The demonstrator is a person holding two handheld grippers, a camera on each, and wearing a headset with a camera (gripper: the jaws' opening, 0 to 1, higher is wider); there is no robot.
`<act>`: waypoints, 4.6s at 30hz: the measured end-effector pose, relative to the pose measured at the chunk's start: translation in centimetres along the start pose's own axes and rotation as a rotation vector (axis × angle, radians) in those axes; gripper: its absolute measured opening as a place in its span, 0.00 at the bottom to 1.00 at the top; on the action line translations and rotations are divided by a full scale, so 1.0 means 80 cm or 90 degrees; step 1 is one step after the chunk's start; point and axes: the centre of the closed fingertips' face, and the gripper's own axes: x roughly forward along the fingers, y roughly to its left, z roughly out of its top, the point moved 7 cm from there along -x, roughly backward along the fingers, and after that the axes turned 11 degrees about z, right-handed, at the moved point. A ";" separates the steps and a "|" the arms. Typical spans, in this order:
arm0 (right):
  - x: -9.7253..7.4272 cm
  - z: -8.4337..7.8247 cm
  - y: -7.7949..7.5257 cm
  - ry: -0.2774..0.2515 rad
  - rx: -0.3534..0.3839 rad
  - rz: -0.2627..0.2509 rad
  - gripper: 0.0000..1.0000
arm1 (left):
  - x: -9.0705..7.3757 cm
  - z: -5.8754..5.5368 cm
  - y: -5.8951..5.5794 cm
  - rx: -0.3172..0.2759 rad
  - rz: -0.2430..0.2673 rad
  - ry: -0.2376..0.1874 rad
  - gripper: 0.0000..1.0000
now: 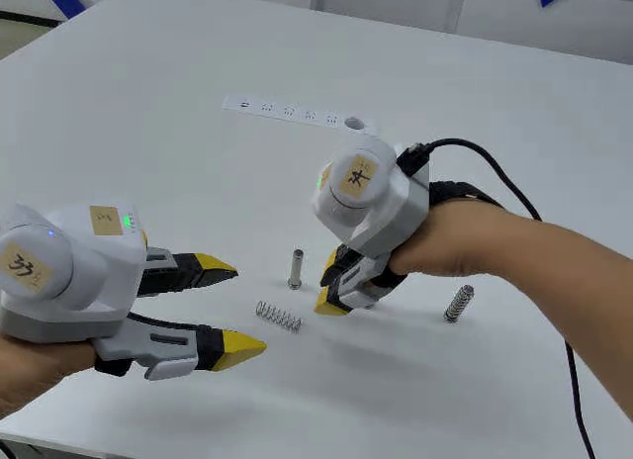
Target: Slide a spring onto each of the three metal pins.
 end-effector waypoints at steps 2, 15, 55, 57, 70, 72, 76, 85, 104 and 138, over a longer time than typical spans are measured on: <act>0.009 0.001 0.002 -0.002 0.001 -0.001 0.18 | 0.000 -0.001 -0.001 0.000 -0.001 0.001 0.51; 0.045 0.009 0.001 -0.003 0.025 -0.006 0.15 | -0.003 -0.003 -0.001 -0.003 0.003 0.003 0.50; -0.030 0.022 0.058 0.025 -0.044 0.053 0.11 | 0.016 0.004 -0.020 0.063 -0.050 0.001 0.35; -0.030 0.021 0.059 0.030 -0.046 0.057 0.11 | 0.017 0.005 -0.022 0.072 -0.058 0.001 0.32; -0.035 0.021 0.074 0.049 -0.057 0.078 0.11 | 0.023 0.009 -0.034 0.107 -0.102 -0.013 0.13; -0.035 0.021 0.076 0.051 -0.059 0.080 0.11 | 0.023 0.008 -0.035 0.108 -0.108 -0.012 0.12; -0.037 0.021 0.078 0.051 -0.062 0.083 0.11 | 0.023 0.006 -0.036 0.115 -0.117 -0.007 0.12; -0.041 0.020 0.077 0.037 -0.076 0.078 0.15 | 0.019 0.009 -0.035 0.104 -0.123 -0.018 0.10; -0.051 0.032 0.074 0.006 -0.083 0.060 0.12 | 0.016 0.015 -0.031 0.078 -0.110 -0.035 0.10; -0.058 0.070 0.080 -0.015 -0.121 0.061 0.12 | 0.017 0.019 -0.023 0.063 -0.089 -0.039 0.17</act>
